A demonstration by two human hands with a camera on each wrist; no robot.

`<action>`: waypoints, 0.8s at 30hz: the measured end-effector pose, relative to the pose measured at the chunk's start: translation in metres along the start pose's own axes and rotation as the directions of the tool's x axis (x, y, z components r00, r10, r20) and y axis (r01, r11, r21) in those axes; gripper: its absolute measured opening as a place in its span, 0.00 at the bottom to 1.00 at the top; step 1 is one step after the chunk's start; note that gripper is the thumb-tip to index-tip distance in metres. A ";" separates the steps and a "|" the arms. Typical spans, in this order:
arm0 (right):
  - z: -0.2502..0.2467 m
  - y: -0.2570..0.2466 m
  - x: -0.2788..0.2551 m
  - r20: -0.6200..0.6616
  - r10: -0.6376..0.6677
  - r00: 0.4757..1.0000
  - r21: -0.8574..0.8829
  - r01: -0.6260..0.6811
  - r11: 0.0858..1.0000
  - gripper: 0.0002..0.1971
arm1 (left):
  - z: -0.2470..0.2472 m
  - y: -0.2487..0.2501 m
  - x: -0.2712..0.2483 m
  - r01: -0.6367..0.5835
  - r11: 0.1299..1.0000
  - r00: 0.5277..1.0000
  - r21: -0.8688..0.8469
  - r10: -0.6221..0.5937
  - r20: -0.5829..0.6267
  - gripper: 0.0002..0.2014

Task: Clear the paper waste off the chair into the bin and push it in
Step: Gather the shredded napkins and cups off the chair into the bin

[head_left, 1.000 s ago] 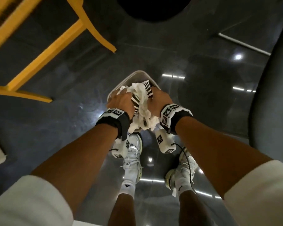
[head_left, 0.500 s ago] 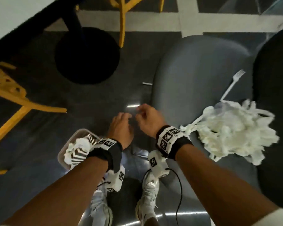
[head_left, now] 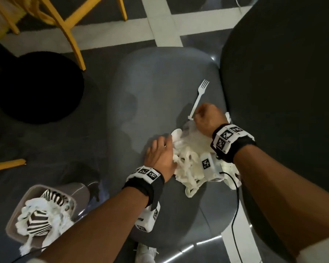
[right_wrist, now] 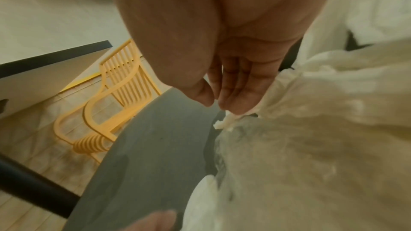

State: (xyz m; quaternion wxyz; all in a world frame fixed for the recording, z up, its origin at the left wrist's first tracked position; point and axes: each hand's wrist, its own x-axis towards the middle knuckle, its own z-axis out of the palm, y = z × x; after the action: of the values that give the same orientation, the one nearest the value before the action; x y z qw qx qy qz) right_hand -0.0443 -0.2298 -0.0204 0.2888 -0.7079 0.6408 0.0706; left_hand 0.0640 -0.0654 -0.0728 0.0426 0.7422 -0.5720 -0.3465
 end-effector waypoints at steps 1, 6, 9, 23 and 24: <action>-0.002 0.003 0.008 -0.017 0.012 1.000 -0.002 -0.012 1.000 0.02 | 0.001 0.001 0.004 0.012 1.000 1.000 0.015 -0.012 -0.011 0.39; 0.003 0.002 0.045 -0.080 0.047 0.996 -0.031 -0.050 0.998 0.09 | -0.010 -0.006 0.012 0.027 0.997 0.998 -0.067 -0.024 0.052 0.23; 0.018 -0.004 0.058 -0.100 0.102 0.990 -0.008 -0.103 0.995 0.20 | -0.020 -0.024 -0.002 0.111 0.979 0.990 -0.168 -0.096 0.100 0.15; 0.031 -0.065 0.001 0.096 -0.385 0.918 -0.181 0.396 0.900 0.12 | -0.068 -0.105 -0.075 0.339 0.730 0.920 -0.593 -0.389 0.047 0.08; 0.034 -0.071 -0.009 0.102 -0.439 0.893 -0.191 0.451 0.872 0.10 | -0.069 -0.111 -0.079 0.361 0.709 0.912 -0.606 -0.403 0.072 0.15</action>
State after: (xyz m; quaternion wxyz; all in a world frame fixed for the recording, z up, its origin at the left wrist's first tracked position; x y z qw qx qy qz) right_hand 0.0305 -0.2043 -0.0222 0.2386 -0.8604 0.4415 0.0890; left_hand 0.1857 0.0192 -0.0345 0.2244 0.8015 -0.2626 -0.4881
